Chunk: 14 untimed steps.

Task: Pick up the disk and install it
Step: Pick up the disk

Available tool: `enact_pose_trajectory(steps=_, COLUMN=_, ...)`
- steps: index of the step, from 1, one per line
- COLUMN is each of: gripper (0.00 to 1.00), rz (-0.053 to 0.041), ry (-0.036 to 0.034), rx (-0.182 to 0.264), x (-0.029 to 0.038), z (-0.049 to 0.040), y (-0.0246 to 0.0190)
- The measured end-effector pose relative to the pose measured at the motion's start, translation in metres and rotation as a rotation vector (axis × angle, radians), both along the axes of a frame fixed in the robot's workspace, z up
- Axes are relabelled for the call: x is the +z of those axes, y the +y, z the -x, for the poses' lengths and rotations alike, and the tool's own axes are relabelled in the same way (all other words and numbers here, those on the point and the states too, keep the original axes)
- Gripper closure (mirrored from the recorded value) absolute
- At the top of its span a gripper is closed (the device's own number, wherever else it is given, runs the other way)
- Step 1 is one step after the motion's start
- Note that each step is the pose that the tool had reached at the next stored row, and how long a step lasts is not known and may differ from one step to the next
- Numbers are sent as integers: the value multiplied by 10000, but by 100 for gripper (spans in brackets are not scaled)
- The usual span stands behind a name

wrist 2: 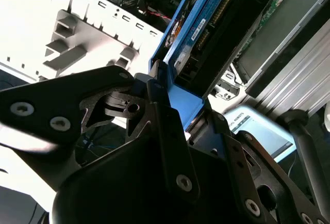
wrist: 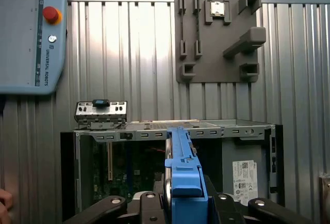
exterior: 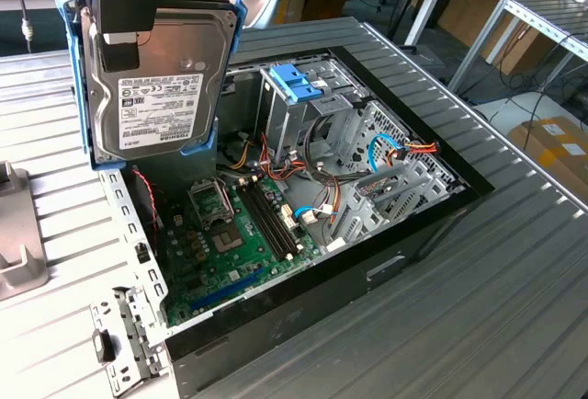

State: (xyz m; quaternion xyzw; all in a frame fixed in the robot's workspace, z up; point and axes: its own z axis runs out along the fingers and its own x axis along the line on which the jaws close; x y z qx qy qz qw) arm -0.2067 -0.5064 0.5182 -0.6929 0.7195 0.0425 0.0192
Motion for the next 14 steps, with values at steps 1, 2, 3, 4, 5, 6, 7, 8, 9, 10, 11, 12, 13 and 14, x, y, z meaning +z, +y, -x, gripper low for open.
enact_pose_trajectory(steps=1, gripper=63, rz=2, ry=0, rx=0, x=-1, z=-1, y=-4)
enact_pose_trajectory(steps=2, gripper=63, rz=7, ry=0, rx=1, x=-2, z=-4, y=-9)
enact_pose_trajectory(steps=3, gripper=63, rz=11, ry=0, rx=0, x=-4, z=-6, y=-16)
enact_pose_trajectory(steps=4, gripper=63, rz=15, ry=0, rx=0, x=-4, z=-8, y=-20)
enact_pose_trajectory(steps=5, gripper=63, rz=18, ry=0, rx=0, x=-5, z=-10, y=-23)
enact_pose_trajectory(steps=6, gripper=63, rz=24, ry=0, rx=0, x=-6, z=-13, y=-29)
enact_pose_trajectory(steps=7, gripper=63, rz=27, ry=0, rx=1, x=-7, z=-14, y=-33)
enact_pose_trajectory(steps=8, gripper=63, rz=31, ry=0, rx=0, x=-8, z=-16, y=-36)
enact_pose_trajectory(steps=9, gripper=63, rz=34, ry=0, rx=0, x=-8, z=-17, y=-39)
enact_pose_trajectory(steps=10, gripper=63, rz=37, ry=-1, rx=1, x=-10, z=-18, y=-43)
enact_pose_trajectory(steps=11, gripper=63, rz=40, ry=0, rx=0, x=-10, z=-20, y=-46)
enact_pose_trajectory(steps=12, gripper=63, rz=43, ry=0, rx=0, x=-11, z=-21, y=-50)
enact_pose_trajectory(steps=13, gripper=63, rz=47, ry=0, rx=0, x=-11, z=-21, y=-54)
enact_pose_trajectory(steps=14, gripper=63, rz=50, ry=0, rx=0, x=-12, z=-22, y=-58)
